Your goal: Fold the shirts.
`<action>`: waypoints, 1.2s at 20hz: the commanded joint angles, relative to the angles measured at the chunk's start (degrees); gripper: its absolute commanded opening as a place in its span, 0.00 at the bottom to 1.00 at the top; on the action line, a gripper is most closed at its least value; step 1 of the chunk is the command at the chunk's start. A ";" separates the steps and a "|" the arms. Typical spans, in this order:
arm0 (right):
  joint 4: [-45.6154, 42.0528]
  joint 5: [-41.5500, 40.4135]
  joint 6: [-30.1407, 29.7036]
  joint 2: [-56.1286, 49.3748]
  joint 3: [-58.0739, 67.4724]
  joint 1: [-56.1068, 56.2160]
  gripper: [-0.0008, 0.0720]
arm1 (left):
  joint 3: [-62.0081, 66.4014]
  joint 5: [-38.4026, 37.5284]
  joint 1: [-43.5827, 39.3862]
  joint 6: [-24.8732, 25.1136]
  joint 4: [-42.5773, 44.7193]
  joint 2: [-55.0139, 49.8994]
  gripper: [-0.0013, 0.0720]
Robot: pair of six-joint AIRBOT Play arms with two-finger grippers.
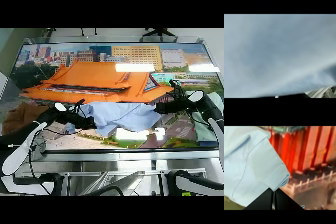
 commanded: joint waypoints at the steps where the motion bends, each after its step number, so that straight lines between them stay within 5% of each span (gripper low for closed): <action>1: -0.07 2.71 -1.38 1.49 0.07 -0.24 0.03 | 4.59 0.35 -0.31 0.00 0.04 2.93 0.04; 8: 0.50 7.91 -1.22 19.02 10.64 -7.80 0.03 | 20.55 -13.25 4.13 -4.52 0.11 25.35 0.04; 14: 0.83 8.41 -1.22 38.21 31.63 -10.12 0.03 | 42.88 -15.10 19.74 -6.51 0.07 42.03 0.04; 20: -0.68 1.36 -3.76 46.29 42.49 -10.12 0.03 | 57.09 -17.18 34.69 -5.81 0.02 45.35 0.04; 24: 3.45 6.78 -3.58 38.27 39.21 -10.10 0.03 | 54.29 -22.21 33.64 -5.16 -0.15 37.57 0.04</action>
